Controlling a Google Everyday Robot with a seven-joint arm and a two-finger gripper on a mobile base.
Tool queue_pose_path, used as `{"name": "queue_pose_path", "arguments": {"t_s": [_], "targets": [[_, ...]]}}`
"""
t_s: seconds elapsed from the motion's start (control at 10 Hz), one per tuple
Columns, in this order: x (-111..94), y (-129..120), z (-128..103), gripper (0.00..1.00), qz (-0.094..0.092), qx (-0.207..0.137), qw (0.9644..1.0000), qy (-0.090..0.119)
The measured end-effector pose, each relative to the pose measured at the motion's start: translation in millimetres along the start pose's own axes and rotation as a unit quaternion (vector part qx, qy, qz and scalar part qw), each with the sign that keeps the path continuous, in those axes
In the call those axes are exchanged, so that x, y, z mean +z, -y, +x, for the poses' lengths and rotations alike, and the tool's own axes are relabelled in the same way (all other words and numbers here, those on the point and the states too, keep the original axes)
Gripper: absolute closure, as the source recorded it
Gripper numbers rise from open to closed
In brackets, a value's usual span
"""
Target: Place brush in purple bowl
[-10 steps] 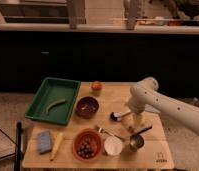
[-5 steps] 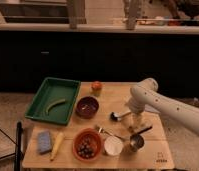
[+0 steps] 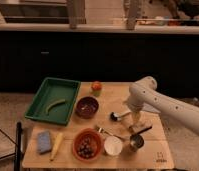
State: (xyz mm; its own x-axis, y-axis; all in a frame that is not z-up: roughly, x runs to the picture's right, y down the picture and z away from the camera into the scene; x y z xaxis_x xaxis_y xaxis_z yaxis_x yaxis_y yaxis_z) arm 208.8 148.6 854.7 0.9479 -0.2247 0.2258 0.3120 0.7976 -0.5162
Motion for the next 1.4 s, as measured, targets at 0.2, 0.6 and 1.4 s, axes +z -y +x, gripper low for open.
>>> {"name": "queue_pose_path", "arguments": {"t_s": [0.2, 0.6, 1.4], "targets": [[1, 8, 3, 0.20, 0.005, -0.003, 1.0000, 0.002], [9, 21, 13, 0.20, 0.015, 0.002, 0.9999, 0.008], [51, 28, 20, 0.41, -0.003, 0.006, 0.9999, 0.009]]}}
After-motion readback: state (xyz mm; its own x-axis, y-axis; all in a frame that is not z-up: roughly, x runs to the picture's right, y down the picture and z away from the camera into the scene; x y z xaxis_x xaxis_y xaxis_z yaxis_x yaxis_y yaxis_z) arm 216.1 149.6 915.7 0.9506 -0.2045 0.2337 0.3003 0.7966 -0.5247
